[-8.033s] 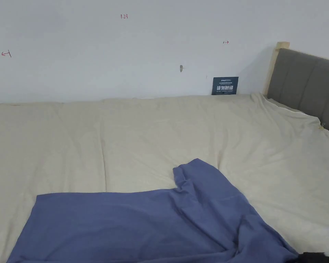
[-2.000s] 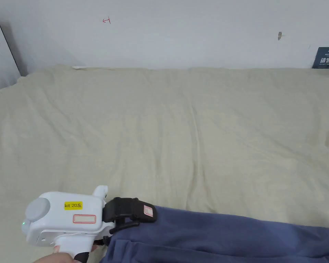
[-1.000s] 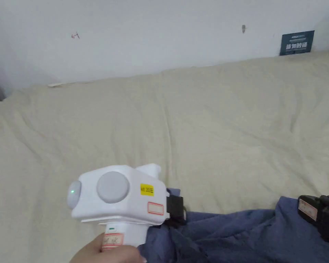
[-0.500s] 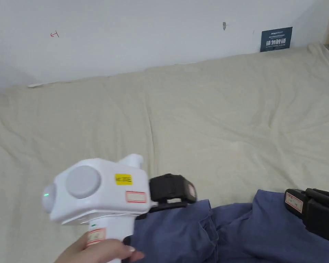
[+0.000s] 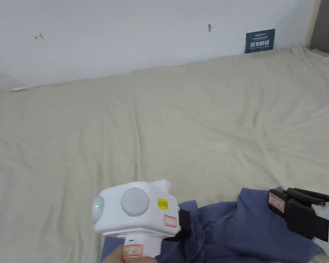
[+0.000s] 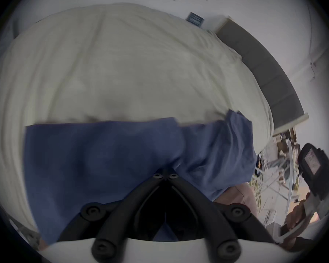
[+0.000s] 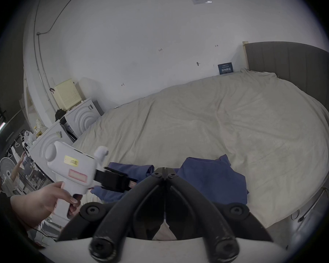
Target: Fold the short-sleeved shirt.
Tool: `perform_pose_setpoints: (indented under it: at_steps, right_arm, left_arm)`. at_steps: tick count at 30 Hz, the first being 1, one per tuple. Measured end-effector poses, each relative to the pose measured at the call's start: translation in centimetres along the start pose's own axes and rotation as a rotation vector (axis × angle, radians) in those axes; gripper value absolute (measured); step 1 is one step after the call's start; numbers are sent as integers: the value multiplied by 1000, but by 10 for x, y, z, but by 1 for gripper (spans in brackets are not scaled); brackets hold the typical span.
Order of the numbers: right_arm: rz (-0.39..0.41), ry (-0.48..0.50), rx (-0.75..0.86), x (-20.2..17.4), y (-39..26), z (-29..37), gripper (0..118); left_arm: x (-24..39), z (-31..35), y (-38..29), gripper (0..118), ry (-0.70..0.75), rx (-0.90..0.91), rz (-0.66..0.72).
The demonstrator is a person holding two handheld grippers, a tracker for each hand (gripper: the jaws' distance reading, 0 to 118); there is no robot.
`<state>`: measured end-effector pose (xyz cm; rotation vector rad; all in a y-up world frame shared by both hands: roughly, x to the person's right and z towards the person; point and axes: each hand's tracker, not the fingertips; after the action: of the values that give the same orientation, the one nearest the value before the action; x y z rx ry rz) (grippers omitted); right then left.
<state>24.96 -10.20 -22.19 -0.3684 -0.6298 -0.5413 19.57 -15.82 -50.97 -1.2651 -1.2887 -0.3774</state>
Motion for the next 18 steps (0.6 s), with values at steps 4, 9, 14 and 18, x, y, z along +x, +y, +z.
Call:
perform_pose_setpoints:
  at_steps: [4,9,14,18]
  right_arm:
    - [10,-9,-4,-1,1,3,0]
    - [18,-2,0,-4,4,5,0]
    - [6,11,15,-7,8,5,0]
    - [8,12,9,-10,11,2,0]
  left_arm:
    - [20,-10,2,0,-27,-11,-52]
    - [0,-3,2,0,-319,-50,43]
    - [-36,65,-16,0,-507,162,84]
    - [-99,109,-20,0,-326,243,127]
